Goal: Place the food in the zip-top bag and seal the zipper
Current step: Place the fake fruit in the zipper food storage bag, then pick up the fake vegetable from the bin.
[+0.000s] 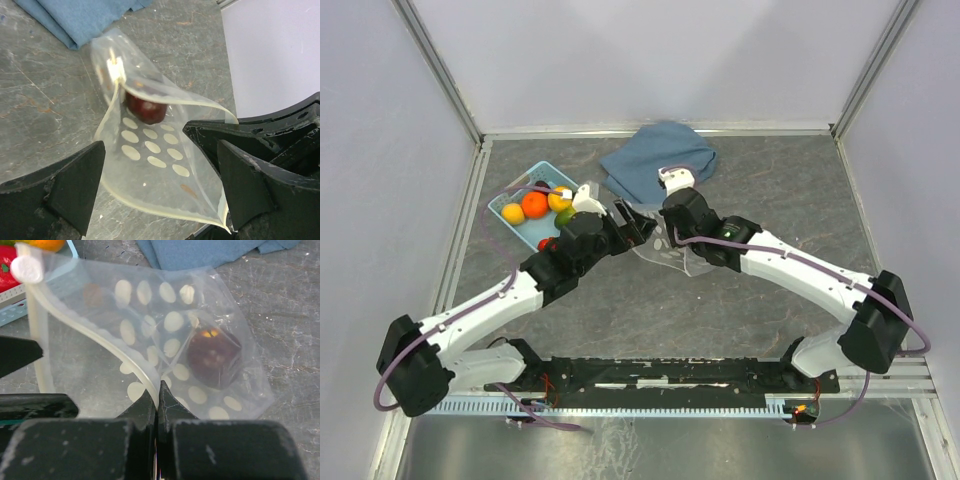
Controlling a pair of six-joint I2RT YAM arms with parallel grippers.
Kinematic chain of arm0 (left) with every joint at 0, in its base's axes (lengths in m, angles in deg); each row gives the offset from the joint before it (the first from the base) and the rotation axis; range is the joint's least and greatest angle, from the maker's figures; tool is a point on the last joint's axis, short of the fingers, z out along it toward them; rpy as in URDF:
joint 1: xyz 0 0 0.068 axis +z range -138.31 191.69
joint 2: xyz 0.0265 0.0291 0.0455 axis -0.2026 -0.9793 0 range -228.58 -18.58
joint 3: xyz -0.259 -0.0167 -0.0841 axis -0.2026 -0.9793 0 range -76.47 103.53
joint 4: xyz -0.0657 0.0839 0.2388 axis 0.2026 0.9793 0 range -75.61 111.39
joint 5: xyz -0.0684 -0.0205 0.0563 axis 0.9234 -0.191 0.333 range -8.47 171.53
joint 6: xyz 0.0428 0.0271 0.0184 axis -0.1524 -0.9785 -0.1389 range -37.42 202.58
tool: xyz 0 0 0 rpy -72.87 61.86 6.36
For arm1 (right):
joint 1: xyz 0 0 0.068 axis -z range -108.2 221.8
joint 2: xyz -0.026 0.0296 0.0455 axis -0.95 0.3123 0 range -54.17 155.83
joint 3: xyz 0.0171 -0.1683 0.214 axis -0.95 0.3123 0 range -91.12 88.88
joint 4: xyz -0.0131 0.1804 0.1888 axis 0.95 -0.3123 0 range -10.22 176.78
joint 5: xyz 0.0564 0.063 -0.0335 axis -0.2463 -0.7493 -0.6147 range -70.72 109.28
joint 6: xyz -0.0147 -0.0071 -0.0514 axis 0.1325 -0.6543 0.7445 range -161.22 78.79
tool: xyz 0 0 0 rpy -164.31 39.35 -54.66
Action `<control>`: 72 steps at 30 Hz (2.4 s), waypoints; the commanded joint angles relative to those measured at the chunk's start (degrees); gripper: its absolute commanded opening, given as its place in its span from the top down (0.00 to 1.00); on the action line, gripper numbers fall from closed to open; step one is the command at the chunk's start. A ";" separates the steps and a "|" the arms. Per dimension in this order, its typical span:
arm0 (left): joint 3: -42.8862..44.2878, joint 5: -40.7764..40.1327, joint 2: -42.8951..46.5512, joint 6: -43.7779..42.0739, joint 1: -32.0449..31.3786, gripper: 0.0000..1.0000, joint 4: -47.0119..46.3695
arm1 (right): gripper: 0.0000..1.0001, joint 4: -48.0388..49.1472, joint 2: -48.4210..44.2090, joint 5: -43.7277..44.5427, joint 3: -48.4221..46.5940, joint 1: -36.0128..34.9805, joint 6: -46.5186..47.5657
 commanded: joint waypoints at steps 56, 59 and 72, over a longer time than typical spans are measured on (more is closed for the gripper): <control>25.64 0.64 -33.90 -28.47 27.70 0.00 36.31 | 0.97 9.03 -11.51 6.24 12.51 3.06 10.95; 25.52 0.77 -35.43 -27.98 27.70 0.00 35.50 | 0.97 9.12 -11.20 5.81 12.54 3.06 10.93; 21.96 1.45 -28.76 -26.51 27.61 0.27 33.52 | 0.98 8.19 -11.12 5.54 11.70 3.15 10.85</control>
